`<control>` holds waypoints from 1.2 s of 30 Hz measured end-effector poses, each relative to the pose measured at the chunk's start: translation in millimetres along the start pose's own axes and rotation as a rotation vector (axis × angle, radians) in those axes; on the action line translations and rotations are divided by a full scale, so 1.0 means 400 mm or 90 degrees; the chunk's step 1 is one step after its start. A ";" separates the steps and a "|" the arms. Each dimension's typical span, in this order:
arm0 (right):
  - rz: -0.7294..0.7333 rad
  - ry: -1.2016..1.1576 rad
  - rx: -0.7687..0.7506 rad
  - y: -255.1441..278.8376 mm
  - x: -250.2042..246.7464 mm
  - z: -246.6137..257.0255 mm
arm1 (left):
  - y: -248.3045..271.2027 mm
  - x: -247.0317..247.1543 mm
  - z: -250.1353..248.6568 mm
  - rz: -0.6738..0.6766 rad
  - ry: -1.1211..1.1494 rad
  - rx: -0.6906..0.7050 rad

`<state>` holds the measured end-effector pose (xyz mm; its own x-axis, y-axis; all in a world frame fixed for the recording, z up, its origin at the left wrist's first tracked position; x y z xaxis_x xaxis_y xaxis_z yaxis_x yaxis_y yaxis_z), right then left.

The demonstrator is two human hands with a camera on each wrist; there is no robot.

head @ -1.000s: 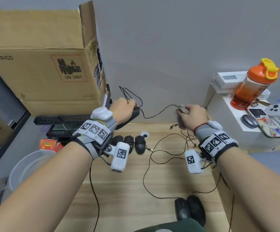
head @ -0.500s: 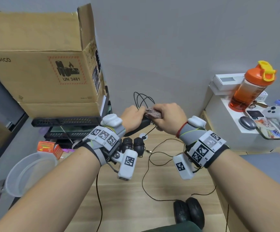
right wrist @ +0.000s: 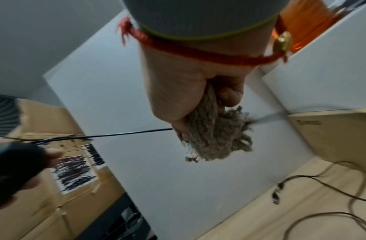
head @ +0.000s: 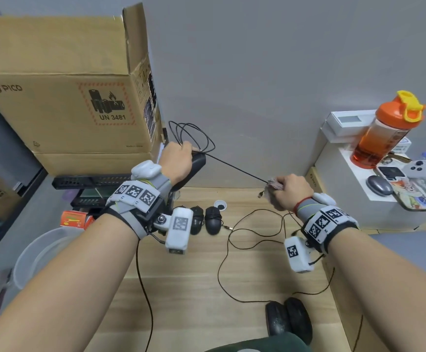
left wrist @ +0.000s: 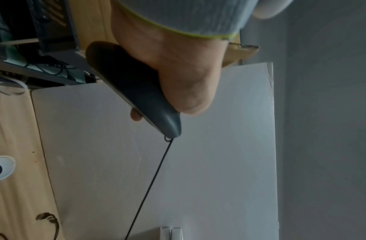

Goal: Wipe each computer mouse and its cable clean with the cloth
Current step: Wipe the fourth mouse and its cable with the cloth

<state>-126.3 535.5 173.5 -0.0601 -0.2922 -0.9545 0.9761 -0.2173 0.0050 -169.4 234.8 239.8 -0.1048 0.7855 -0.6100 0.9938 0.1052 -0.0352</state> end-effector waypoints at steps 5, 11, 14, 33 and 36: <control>-0.005 -0.022 0.111 -0.006 0.009 -0.080 | 0.003 -0.015 0.007 0.033 -0.036 0.030; -0.112 -0.131 0.072 -0.017 -0.077 0.010 | 0.028 0.049 -0.015 0.095 -0.140 0.047; -0.152 -0.165 -0.038 -0.008 -0.122 0.116 | 0.044 0.105 -0.026 0.126 -0.167 0.059; 0.103 -0.216 -0.283 0.040 -0.095 0.268 | 0.085 0.151 -0.048 0.195 -0.075 0.162; 0.052 -0.141 -0.300 0.046 -0.102 0.272 | 0.088 0.157 -0.051 0.173 -0.087 0.155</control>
<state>-128.7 441.9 245.1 0.0268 -0.4917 -0.8704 0.9643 0.2422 -0.1072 -141.9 300.1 216.4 0.1533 0.6747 -0.7220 0.9660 -0.2563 -0.0344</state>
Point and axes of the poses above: each hand's wrist, its own y-axis away from the middle knuckle, its own x-axis out of the palm, z = x × y, the point moved 5 cm from there along -y, towards the middle knuckle, and after that the axes turned 3 degrees about -z, right-handed, at the moved point
